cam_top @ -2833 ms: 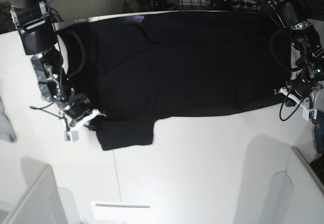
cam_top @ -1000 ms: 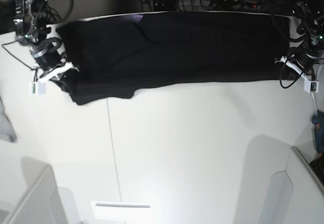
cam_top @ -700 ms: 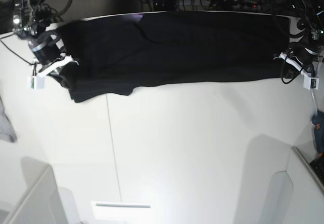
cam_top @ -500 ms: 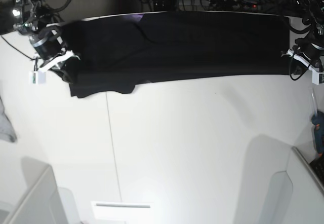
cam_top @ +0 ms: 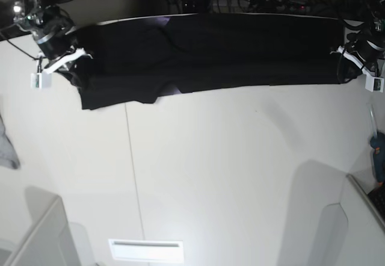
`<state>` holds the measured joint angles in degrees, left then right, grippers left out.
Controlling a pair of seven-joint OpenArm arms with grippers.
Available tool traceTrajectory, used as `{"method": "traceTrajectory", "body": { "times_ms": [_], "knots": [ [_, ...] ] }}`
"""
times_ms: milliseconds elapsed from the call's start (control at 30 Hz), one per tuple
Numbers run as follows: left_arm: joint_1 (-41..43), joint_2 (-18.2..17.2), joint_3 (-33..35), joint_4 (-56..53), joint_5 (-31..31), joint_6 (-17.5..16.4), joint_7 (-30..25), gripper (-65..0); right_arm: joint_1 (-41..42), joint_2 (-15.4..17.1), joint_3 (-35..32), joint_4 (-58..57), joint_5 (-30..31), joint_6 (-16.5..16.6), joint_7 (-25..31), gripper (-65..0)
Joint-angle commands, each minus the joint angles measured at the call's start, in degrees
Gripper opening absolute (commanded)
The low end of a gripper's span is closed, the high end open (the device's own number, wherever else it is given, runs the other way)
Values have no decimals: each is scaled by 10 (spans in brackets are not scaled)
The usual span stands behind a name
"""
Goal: Fold the T-shirt properly
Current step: 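Pull the held side edges toward the robot base, folding the shirt lengthwise, then lower the folded strip onto the table and open both grippers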
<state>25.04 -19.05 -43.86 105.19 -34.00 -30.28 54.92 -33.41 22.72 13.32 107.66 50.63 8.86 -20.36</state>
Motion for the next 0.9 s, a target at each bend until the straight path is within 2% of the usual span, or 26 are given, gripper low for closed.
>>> {"method": "traceTrajectory", "body": {
  "times_ms": [0,467,533,600,700,867],
  "knots": [
    [1,-10,-7,11,-6,-3,-12,-650,-7,0,12,16,4,8,14,-650],
    [16,-10,-8,18,-6,-3,-12,-650,-64,-4,24,56,6,8,14,-650],
    [21,-10,-23,18,-7,-4,-12,-650,-73,-15,24,61,3,8,14,-650],
    [22,-10,-38,18,-8,-22,-11,-650,-81,-19,24,64,2,8,14,-650],
    [29,-10,-56,18,-8,-33,17,-650,-85,-20,19,62,1,8,14,-650],
    [45,-8,-58,18,-4,-49,18,-650,-106,-39,22,61,1,8,14,-650]
  ]
}}
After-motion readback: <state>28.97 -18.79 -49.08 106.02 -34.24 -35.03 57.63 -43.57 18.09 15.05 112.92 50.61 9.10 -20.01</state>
